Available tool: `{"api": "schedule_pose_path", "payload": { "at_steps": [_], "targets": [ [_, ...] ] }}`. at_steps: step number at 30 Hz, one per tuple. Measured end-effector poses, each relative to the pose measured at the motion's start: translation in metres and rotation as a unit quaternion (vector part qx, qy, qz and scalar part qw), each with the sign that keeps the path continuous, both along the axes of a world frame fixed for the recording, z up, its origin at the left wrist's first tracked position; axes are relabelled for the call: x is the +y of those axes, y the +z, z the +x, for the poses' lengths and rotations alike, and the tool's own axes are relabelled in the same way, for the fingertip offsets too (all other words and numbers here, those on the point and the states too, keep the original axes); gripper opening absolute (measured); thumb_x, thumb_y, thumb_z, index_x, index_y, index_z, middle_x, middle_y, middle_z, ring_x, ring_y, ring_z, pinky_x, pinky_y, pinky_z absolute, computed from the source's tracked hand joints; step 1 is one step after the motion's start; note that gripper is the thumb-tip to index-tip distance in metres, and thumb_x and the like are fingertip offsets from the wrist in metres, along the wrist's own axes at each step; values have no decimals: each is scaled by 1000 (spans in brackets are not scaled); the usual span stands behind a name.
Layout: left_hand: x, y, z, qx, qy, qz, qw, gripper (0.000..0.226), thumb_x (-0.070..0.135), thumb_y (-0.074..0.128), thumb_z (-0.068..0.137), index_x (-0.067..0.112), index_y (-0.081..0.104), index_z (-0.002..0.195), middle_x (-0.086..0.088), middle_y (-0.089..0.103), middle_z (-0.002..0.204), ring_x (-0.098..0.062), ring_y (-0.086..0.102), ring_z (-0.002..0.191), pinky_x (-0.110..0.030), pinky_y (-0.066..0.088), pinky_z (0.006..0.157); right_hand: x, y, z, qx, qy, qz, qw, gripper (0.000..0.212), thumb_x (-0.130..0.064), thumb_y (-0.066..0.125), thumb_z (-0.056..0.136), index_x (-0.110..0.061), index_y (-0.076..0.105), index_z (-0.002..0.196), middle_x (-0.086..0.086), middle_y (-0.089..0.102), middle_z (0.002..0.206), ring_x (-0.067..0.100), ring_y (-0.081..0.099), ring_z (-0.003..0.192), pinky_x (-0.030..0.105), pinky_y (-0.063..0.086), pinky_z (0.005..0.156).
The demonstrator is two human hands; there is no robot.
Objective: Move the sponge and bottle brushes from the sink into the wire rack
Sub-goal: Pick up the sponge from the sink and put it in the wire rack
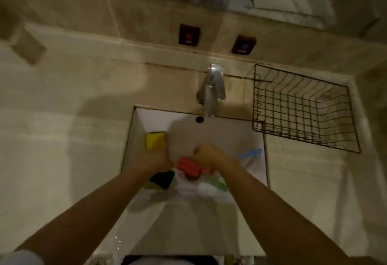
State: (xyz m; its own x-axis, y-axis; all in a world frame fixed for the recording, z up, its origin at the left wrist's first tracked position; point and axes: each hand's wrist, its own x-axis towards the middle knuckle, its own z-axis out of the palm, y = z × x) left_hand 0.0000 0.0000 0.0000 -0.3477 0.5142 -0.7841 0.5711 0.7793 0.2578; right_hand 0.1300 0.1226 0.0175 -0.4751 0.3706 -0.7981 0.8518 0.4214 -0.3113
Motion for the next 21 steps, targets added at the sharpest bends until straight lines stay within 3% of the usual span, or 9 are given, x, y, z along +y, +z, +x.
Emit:
{"api": "schedule_pose_path", "payload": {
  "at_steps": [2,4,5,6,8,10,13,15,21],
  "targets": [
    [-8,-13,2,60,-64,11,996,14,34,56,83,20,55,84,-3,61,81,-20,60,72,-28,43,58,-9,-14,-14,7,-24,1,1000,30,-43,52,87,-16,63,81,8,62,81,27,61,72,41,56,70],
    [-22,-20,11,68,-71,18,995,12,29,56,85,20,52,78,-2,59,77,-20,59,70,-27,38,54,-22,-25,-27,7,-42,-5,999,32,-44,51,88,-16,66,88,6,66,87,26,62,82,34,49,70],
    [-26,-21,14,69,-81,22,994,8,25,58,85,18,55,83,-4,64,86,-23,63,78,-29,40,57,-25,-31,-32,6,-45,-12,999,33,-42,50,90,-13,67,93,8,67,93,27,62,87,35,49,73],
    [-30,-26,11,72,-95,31,992,14,22,60,83,16,59,96,-8,65,101,-25,64,90,-31,43,62,-27,-38,-42,0,-46,-18,999,35,-40,50,91,-10,66,97,11,68,98,29,63,92,37,49,77],
    [-36,-34,7,74,-143,31,987,48,20,66,80,15,50,125,-11,54,124,-29,55,110,-35,46,76,-31,-45,-55,0,-57,-28,998,31,-37,50,91,-9,63,92,15,66,103,29,61,94,39,48,83],
    [-40,-40,4,71,-157,35,984,64,21,70,77,15,41,134,-12,48,128,-32,46,117,-37,45,82,-36,-57,-65,12,-97,-39,994,22,-33,52,89,-13,60,87,17,65,103,28,60,95,41,49,87],
    [-41,-51,4,91,-178,46,979,62,17,69,77,15,44,133,-13,44,131,-35,39,121,-41,43,85,-43,-69,-80,38,-188,-42,981,40,-26,55,87,-4,56,121,20,64,119,35,60,107,47,50,94],
    [-39,-60,5,119,-204,53,970,57,18,67,79,17,46,131,-13,36,138,-36,33,125,-42,41,87,-45,-78,-89,47,-250,-57,965,48,-26,57,88,-7,48,130,18,61,123,34,59,109,46,50,94],
    [-37,-67,0,157,-244,56,955,50,18,60,85,14,47,133,-14,36,140,-35,34,124,-42,41,86,-50,-104,-108,48,-342,-122,930,42,-14,60,90,-11,50,131,20,64,120,32,64,97,33,53,68]
  ]
}}
